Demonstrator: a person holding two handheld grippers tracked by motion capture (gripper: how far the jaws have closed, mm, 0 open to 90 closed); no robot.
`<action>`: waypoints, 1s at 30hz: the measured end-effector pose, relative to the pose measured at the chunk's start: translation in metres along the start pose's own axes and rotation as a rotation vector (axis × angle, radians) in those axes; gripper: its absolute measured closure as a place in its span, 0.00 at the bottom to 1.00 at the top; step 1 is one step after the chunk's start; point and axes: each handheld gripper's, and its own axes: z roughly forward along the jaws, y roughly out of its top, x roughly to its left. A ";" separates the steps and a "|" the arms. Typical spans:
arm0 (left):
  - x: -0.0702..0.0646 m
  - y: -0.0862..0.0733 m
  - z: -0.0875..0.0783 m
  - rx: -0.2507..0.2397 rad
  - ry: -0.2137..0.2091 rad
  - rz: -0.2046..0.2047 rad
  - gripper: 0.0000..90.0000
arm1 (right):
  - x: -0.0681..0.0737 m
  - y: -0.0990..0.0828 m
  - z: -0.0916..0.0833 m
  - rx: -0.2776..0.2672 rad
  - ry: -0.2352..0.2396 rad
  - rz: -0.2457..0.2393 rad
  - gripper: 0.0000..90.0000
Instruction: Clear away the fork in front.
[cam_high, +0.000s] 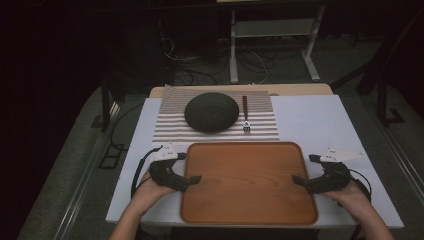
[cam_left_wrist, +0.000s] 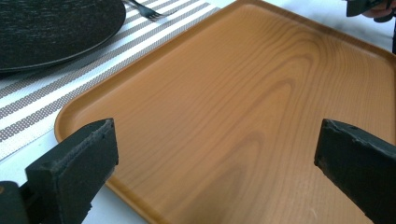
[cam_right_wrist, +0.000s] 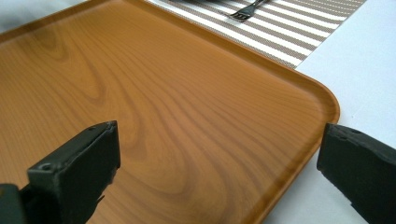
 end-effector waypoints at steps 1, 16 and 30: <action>0.000 0.000 0.000 0.000 0.000 0.000 0.00 | 0.000 0.000 0.000 -0.002 0.001 0.003 0.00; 0.000 -0.004 0.001 -0.013 0.004 -0.018 0.00 | 0.000 0.008 0.004 -0.012 -0.007 0.015 0.00; -0.002 -0.003 0.005 -0.008 -0.014 -0.007 0.00 | -0.001 0.026 0.019 0.002 -0.011 0.005 0.00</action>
